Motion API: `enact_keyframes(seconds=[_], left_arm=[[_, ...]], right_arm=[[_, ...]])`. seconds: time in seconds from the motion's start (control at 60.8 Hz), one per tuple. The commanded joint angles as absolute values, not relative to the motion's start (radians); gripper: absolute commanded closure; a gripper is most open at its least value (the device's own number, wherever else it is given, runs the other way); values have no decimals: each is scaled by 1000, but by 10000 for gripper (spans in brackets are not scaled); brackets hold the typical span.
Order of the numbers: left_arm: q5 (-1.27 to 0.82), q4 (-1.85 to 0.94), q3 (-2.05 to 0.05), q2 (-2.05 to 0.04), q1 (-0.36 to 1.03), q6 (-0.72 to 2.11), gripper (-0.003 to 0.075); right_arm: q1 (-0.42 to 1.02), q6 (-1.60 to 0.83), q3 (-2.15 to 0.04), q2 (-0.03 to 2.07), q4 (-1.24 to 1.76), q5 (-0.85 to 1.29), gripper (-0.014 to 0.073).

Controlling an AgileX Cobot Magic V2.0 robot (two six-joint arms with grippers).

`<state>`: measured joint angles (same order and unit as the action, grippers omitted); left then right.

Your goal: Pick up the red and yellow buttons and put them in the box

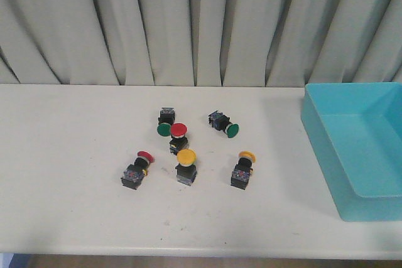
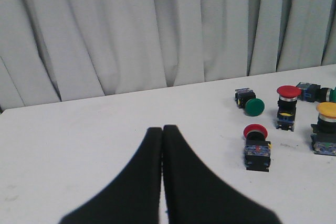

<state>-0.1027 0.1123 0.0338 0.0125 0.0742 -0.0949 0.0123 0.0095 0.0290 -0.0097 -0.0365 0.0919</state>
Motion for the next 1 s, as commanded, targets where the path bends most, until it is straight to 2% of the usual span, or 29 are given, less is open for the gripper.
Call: enact_keyframes(seconds=[0.0, 0.988], left_arm=[[-25, 106, 76, 25, 79, -102, 717], [21, 158, 76, 25, 79, -68, 717]], right_arm=[[13, 0, 37, -20, -42, 22, 601], [13, 0, 37, -20, -42, 17, 601]])
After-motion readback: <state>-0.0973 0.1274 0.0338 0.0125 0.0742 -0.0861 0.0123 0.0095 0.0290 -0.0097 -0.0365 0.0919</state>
